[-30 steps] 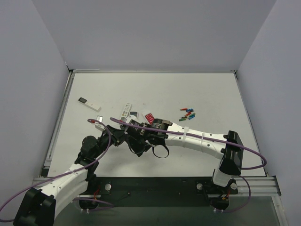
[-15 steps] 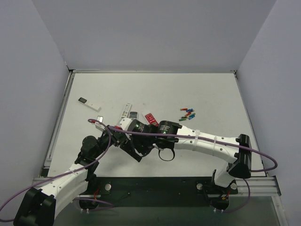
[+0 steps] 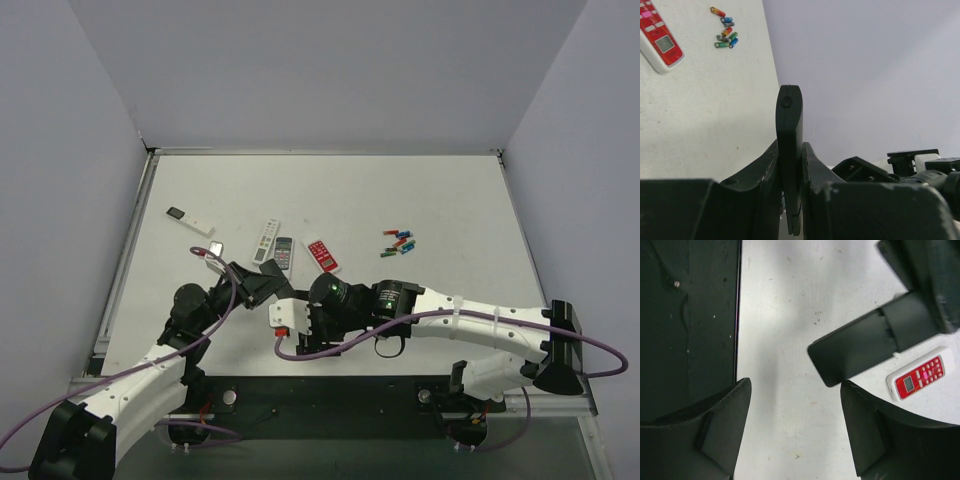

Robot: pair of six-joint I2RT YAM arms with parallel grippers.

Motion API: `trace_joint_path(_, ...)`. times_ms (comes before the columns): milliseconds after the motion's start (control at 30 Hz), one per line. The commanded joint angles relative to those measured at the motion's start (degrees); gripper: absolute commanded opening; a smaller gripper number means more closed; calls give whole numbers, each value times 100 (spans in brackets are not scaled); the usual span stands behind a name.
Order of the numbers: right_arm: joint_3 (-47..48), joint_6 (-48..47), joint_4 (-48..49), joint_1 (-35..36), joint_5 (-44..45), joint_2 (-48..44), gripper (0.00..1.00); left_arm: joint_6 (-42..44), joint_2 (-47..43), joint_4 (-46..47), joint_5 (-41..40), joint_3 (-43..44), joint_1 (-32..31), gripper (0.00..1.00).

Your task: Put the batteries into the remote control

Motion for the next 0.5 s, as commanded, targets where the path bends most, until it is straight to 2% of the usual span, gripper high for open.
trace_joint_path(0,-385,-1215,812,-55,-659,-391,66,-117,-35,114,345,529,-21,0)
trace_joint_path(167,-289,-1347,848,-134,-774,-408,59,-117,-61,53,425,617,-21,0)
trace_joint_path(467,-183,-1479,857,-134,-721,-514,58,-108,-9,44,486,688,-21,0)
